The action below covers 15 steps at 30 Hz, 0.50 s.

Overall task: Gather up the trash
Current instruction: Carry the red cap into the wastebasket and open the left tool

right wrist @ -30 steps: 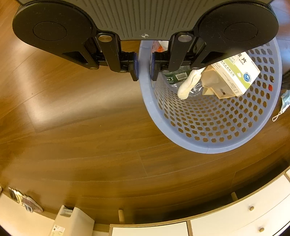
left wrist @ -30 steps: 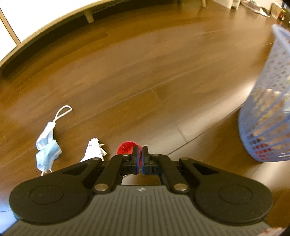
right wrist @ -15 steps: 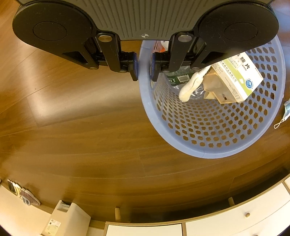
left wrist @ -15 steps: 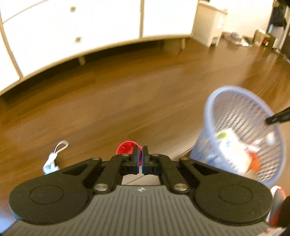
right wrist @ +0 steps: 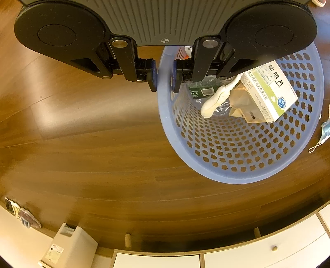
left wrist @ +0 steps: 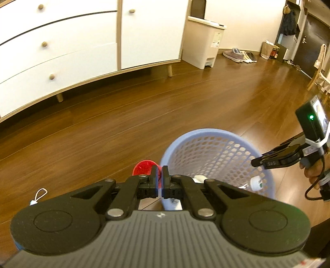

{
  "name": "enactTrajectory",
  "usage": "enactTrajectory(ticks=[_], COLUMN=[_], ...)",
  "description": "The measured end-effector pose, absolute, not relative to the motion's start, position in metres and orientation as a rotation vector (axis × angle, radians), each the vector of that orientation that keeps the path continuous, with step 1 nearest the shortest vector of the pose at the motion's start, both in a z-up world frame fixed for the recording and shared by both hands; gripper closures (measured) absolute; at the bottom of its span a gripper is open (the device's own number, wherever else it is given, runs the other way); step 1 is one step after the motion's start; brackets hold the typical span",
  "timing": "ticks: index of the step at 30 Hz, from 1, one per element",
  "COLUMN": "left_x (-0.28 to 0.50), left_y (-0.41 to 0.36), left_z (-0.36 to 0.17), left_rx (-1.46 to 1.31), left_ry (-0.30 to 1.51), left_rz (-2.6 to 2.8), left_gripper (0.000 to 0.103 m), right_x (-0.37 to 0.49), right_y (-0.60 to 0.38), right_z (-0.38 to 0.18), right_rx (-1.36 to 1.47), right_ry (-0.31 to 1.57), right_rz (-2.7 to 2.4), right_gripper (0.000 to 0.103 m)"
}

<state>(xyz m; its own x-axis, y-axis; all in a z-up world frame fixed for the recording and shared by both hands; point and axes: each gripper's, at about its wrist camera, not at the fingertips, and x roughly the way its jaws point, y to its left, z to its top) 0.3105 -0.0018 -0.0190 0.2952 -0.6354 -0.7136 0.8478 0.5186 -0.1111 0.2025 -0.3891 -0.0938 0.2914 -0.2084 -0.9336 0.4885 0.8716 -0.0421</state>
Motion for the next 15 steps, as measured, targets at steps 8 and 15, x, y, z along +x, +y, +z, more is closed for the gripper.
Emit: enactTrajectory(ticks=[8, 15], left_x=[0.301, 0.294], left_y=[-0.022, -0.040], left_z=[-0.024, -0.032], left_rx=[0.330, 0.354], left_ry=[0.793, 0.802], left_rz=[-1.056, -1.100], left_gripper=[0.103, 0.103], right_x=[0.203, 0.203], right_y=[-0.391, -0.392], right_z=[-0.092, -0.091], right_rx=[0.265, 0.261], right_ry=[1.202, 1.208], right_rz=[-0.447, -0.422], right_gripper=[0.092, 0.092])
